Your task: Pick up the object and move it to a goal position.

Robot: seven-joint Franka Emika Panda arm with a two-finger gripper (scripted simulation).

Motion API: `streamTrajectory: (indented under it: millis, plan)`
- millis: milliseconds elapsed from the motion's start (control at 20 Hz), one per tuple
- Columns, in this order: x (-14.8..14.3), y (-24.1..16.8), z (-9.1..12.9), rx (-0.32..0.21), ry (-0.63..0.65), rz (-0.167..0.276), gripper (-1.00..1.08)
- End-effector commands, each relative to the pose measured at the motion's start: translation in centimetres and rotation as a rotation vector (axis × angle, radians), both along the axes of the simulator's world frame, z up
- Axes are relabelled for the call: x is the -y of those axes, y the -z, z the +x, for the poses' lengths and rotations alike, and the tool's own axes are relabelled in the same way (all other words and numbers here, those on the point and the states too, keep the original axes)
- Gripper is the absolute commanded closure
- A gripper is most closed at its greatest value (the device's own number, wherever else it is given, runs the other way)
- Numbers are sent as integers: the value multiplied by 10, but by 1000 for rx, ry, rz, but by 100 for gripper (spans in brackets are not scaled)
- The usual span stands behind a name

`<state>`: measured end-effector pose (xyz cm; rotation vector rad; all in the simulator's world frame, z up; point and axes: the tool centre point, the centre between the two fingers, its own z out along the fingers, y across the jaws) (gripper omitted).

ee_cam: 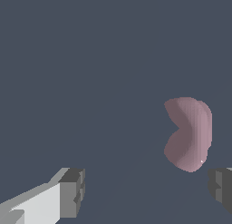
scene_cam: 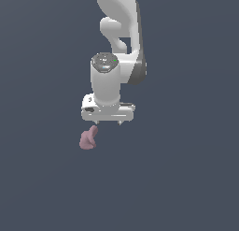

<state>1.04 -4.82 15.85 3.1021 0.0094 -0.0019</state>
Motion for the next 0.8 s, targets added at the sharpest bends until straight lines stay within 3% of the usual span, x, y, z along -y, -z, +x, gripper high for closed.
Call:
streamTrajectory:
  millis: [0, 400, 750]
  plan:
    - [17, 8, 3, -1, 2, 7, -92]
    - [79, 37, 11, 0, 6, 31, -92]
    - [101, 47, 12, 1, 7, 39, -92]
